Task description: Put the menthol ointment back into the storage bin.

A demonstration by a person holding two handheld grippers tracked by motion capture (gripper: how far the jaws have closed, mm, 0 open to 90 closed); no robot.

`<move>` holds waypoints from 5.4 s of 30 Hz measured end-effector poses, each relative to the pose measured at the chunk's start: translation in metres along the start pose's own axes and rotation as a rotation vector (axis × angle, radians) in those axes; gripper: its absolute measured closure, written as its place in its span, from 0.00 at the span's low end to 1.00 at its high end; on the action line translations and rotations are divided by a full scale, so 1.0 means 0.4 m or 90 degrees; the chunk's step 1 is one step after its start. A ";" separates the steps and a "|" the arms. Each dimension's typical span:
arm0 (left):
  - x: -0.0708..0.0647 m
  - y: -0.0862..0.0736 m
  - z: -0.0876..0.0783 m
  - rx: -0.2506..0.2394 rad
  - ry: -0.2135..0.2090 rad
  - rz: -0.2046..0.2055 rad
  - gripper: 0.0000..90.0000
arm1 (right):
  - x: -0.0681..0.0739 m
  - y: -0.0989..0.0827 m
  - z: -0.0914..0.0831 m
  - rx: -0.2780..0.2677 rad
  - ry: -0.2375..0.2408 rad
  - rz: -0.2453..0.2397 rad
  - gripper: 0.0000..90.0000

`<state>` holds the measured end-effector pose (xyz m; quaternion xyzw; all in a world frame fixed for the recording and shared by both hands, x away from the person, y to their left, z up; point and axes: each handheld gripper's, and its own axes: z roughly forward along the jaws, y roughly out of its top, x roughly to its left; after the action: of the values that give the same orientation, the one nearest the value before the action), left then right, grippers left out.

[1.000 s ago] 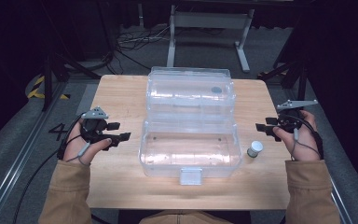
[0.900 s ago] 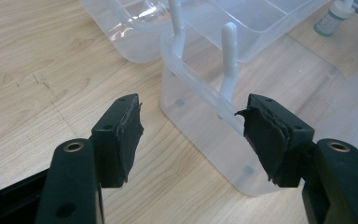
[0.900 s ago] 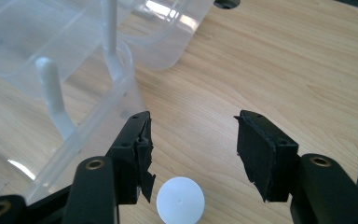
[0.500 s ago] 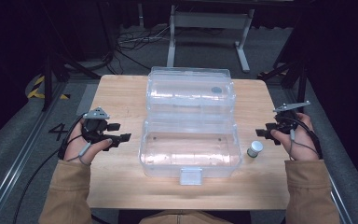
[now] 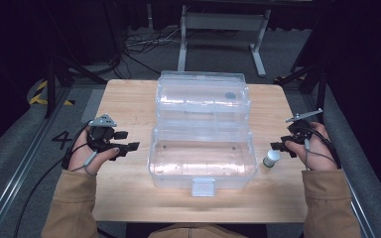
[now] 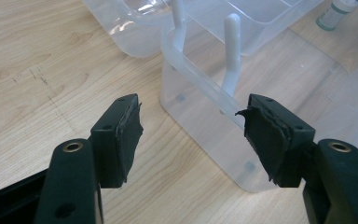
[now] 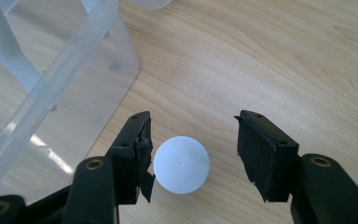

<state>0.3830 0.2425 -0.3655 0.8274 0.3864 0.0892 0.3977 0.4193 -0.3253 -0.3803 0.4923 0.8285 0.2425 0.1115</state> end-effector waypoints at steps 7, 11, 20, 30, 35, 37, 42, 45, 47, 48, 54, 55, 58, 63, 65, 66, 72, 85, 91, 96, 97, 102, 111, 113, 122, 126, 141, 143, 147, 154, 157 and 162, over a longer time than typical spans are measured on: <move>-0.001 -0.001 0.002 0.003 0.000 -0.001 0.41 | -0.001 -0.005 0.020 0.033 0.000 0.001 0.49; 0.000 -0.001 0.002 0.004 -0.001 0.001 0.41 | 0.000 -0.007 0.031 0.049 0.005 0.002 0.49; 0.001 -0.001 0.004 0.008 -0.003 0.000 0.41 | 0.005 -0.011 0.057 0.084 0.012 -0.007 0.46; 0.001 -0.002 0.006 0.009 -0.004 0.000 0.40 | 0.005 -0.014 0.081 0.109 0.014 -0.010 0.46; 0.001 -0.002 0.006 0.008 -0.005 -0.003 0.40 | 0.009 -0.015 0.099 0.124 0.015 -0.014 0.47; 0.002 -0.003 0.006 0.008 -0.005 -0.003 0.40 | 0.009 -0.015 0.102 0.126 0.013 -0.018 0.48; 0.002 -0.003 0.008 0.011 -0.004 -0.001 0.40 | 0.010 -0.016 0.105 0.137 0.013 -0.024 0.50; 0.003 -0.002 0.007 0.011 -0.004 0.002 0.40 | 0.011 -0.017 0.109 0.144 0.012 -0.027 0.51; 0.003 -0.003 0.007 0.011 -0.004 0.001 0.40 | 0.012 -0.017 0.110 0.148 0.009 -0.029 0.52; 0.003 -0.003 0.007 0.011 -0.004 0.001 0.40 | 0.011 -0.017 0.111 0.148 0.009 -0.033 0.52; 0.002 -0.003 0.009 0.012 -0.004 -0.002 0.40 | 0.011 -0.018 0.112 0.152 0.008 -0.035 0.55; 0.002 -0.003 0.009 0.012 -0.004 -0.002 0.40 | 0.012 -0.017 0.112 0.153 0.007 -0.038 0.55; 0.002 -0.003 0.009 0.013 -0.006 -0.004 0.40 | 0.015 -0.014 0.111 0.158 0.003 -0.039 0.56; 0.003 -0.004 0.008 0.014 -0.005 -0.004 0.40 | 0.017 -0.009 0.110 0.158 0.009 -0.043 0.56; 0.003 -0.004 0.007 0.013 -0.004 -0.006 0.40 | 0.018 -0.006 0.104 0.157 0.013 -0.048 0.56; 0.003 -0.004 0.007 0.013 -0.004 -0.006 0.40 | 0.019 -0.003 0.100 0.156 0.015 -0.046 0.56; 0.003 -0.006 0.008 0.014 -0.003 -0.007 0.40 | 0.022 0.011 0.079 0.161 0.017 -0.055 0.56; 0.008 -0.008 0.005 0.013 -0.004 -0.009 0.40 | 0.029 0.041 0.022 0.181 0.001 -0.084 0.56; 0.009 -0.009 0.004 0.013 -0.004 -0.013 0.40 | 0.033 0.053 0.002 0.184 0.012 -0.103 0.56; 0.011 -0.009 0.004 0.012 -0.002 -0.010 0.40 | 0.040 0.063 -0.015 0.184 0.020 -0.124 0.56; 0.011 -0.009 0.004 0.012 -0.002 -0.011 0.40 | 0.042 0.064 -0.020 0.183 0.021 -0.125 0.56; 0.011 -0.010 0.003 0.013 -0.005 -0.015 0.40 | 0.052 0.073 -0.041 0.183 0.024 -0.145 0.56; 0.019 -0.015 0.004 0.012 -0.004 -0.021 0.40 | 0.079 0.084 -0.088 0.172 0.054 -0.199 0.56; 0.020 -0.015 0.004 0.011 -0.004 -0.022 0.40 | 0.085 0.086 -0.096 0.169 0.056 -0.207 0.56; 0.022 -0.017 0.001 0.011 -0.004 -0.024 0.40 | 0.104 0.088 -0.118 0.173 0.066 -0.241 0.56; 0.023 -0.017 0.002 0.011 -0.004 -0.022 0.40 | 0.116 0.092 -0.131 0.172 0.069 -0.259 0.56; 0.024 -0.018 0.000 0.014 -0.005 -0.022 0.40 | 0.149 0.108 -0.144 0.176 0.084 -0.323 0.56; 0.024 -0.019 0.000 0.014 -0.005 -0.024 0.40 | 0.155 0.111 -0.147 0.178 0.087 -0.330 0.56; 0.024 -0.019 0.000 0.014 -0.005 -0.021 0.40 | 0.166 0.117 -0.153 0.168 0.090 -0.346 0.56; 0.024 -0.019 -0.002 0.013 -0.004 -0.026 0.40 | 0.185 0.128 -0.164 0.159 0.096 -0.372 0.56; 0.025 -0.019 -0.001 0.013 -0.004 -0.021 0.40 | 0.193 0.133 -0.169 0.156 0.095 -0.379 0.56; 0.024 -0.019 -0.001 0.014 -0.005 -0.022 0.40 | 0.213 0.142 -0.176 0.157 0.096 -0.399 0.56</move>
<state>0.3850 0.2526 -0.3722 0.8252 0.3999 0.0749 0.3918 0.3910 -0.2491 -0.2862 0.2046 0.9684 0.1303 0.0582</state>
